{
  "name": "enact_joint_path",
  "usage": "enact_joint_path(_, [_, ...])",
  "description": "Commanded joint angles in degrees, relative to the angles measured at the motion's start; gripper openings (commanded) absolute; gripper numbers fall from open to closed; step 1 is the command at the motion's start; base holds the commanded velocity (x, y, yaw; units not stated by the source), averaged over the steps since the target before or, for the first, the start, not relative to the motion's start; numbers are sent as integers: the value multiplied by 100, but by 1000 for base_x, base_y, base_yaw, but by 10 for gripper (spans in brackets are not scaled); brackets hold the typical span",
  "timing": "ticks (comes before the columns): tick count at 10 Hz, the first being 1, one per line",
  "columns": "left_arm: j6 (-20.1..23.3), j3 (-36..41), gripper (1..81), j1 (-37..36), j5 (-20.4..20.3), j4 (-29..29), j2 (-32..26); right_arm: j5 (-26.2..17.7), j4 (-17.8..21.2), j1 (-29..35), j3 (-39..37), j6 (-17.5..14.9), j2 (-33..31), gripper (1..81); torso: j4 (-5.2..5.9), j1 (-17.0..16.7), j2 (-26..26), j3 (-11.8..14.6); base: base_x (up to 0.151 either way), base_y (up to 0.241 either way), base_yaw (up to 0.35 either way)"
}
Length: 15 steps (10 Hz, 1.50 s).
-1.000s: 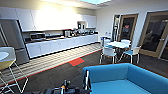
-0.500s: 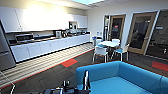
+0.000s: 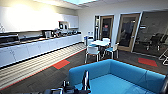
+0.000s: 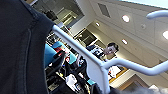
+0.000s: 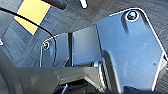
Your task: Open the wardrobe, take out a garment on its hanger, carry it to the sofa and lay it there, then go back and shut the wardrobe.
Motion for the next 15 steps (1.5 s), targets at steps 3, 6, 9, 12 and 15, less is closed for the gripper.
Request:
enact_joint_path(3, [97,283,10,-735,-272,254,-85,-305,-85,212,37,-18,77,811,0,0,0,0,0,0,-250])
enact_joint_path(6, [97,353,10,-718,-263,254,-226,-305,-85,212,45,-18,77,811,0,0,0,0,0,0,-250])
enact_joint_path(9, [97,370,10,-691,-316,254,-279,-305,-68,204,45,-18,77,811,0,-1,0,0,0,0,-250])
enact_joint_path(12, [97,344,10,-691,-299,254,-244,-305,-59,212,36,-18,77,811,0,0,0,0,0,0,-251])
enact_joint_path(15, [97,353,10,-691,-281,306,-244,-305,-50,203,36,-18,86,811,0,0,0,0,0,0,-252])
